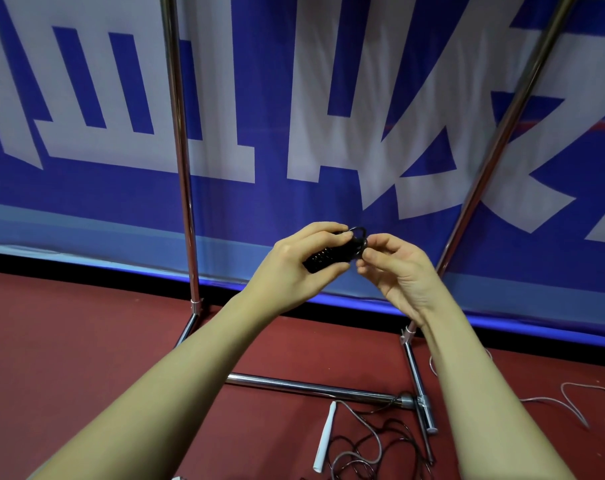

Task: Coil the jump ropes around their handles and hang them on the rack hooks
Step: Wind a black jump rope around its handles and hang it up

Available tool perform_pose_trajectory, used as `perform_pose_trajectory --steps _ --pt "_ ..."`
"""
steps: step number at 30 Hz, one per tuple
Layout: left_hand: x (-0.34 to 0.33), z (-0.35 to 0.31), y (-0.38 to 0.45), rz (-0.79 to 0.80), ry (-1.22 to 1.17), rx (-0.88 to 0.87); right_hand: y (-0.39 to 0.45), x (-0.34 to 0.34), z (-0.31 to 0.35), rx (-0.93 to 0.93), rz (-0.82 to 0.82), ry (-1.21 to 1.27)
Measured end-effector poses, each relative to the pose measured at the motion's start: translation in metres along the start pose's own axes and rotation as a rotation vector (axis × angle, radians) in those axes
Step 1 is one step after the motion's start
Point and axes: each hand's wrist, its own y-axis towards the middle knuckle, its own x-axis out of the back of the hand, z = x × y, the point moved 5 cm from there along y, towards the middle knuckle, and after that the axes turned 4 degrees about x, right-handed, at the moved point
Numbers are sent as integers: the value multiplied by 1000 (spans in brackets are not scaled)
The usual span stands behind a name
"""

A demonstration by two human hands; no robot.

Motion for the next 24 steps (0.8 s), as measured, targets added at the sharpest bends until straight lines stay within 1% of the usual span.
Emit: perform_pose_trajectory --steps 4,8,11,14,16,21,24 --pt "-1 4 -3 -20 27 36 -1 1 1 38 3 -103" --pt "-3 0 -1 -89 -18 114 0 0 5 122 -23 -36" --pt "-2 1 3 -144 -30 165 -1 -8 6 215 0 -195" --pt "-1 6 4 -140 -46 211 -3 -11 8 306 -51 -367" --pt "-2 9 4 -139 -45 222 -3 -13 9 332 -68 -421" --pt "-3 8 4 -133 -79 246 0 -10 9 338 -130 -409" --pt "-4 3 4 -106 -39 234 1 -7 13 342 -169 -402"
